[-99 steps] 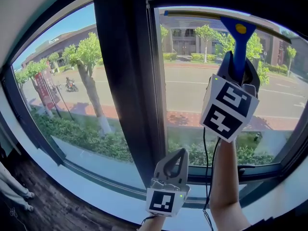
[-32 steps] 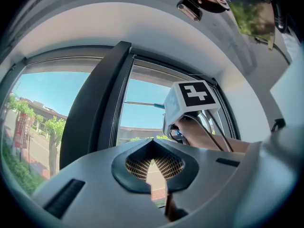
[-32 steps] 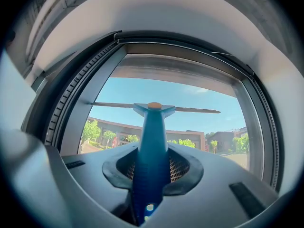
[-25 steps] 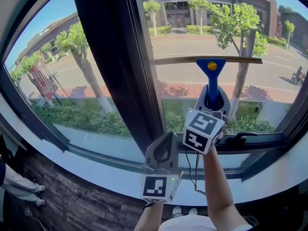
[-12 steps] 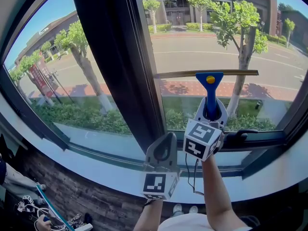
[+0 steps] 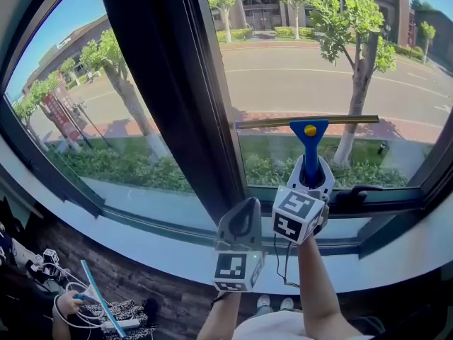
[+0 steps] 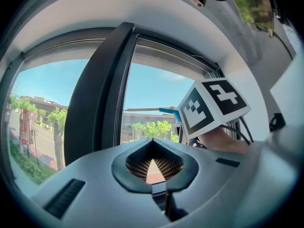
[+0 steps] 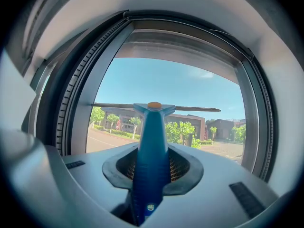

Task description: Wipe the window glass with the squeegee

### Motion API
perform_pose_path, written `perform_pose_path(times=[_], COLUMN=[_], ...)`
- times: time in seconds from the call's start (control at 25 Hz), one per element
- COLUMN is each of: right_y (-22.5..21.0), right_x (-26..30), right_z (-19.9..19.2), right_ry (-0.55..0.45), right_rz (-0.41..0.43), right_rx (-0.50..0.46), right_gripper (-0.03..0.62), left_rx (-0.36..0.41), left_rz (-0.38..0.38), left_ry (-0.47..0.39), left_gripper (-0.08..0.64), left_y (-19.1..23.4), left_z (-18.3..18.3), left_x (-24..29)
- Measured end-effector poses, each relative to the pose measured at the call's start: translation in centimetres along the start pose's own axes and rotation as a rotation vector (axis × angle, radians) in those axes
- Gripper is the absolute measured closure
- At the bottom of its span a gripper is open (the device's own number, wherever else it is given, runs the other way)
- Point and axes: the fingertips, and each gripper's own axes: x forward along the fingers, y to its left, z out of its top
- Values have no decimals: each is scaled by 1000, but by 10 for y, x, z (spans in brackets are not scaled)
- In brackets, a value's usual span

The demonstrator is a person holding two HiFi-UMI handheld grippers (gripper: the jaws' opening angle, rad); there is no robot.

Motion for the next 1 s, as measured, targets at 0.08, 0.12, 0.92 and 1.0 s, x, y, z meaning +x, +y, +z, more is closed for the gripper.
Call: perform_pose_path(times=[0.08,0.12,0.92,1.0], right_y=[0,0,11,13], right_x=[-1,-1,-9,-11], right_z=[-13,-20,-104,-114], right_ry=[18,28,188,210], right_rz=[1,0,36,42], right_rx=[1,0,-17,-14], right_gripper=[479,479,479,479], left_rx=[-1,-2,-73,-76], left_rz=[-5,-7,-35,-37], left_ry=[19,29,216,232], left_gripper=[565,566,566,566], left_y=[-2,-3,-10,-10], left_z=[-10,-17,-93,-99], left_x=[2,3,7,6])
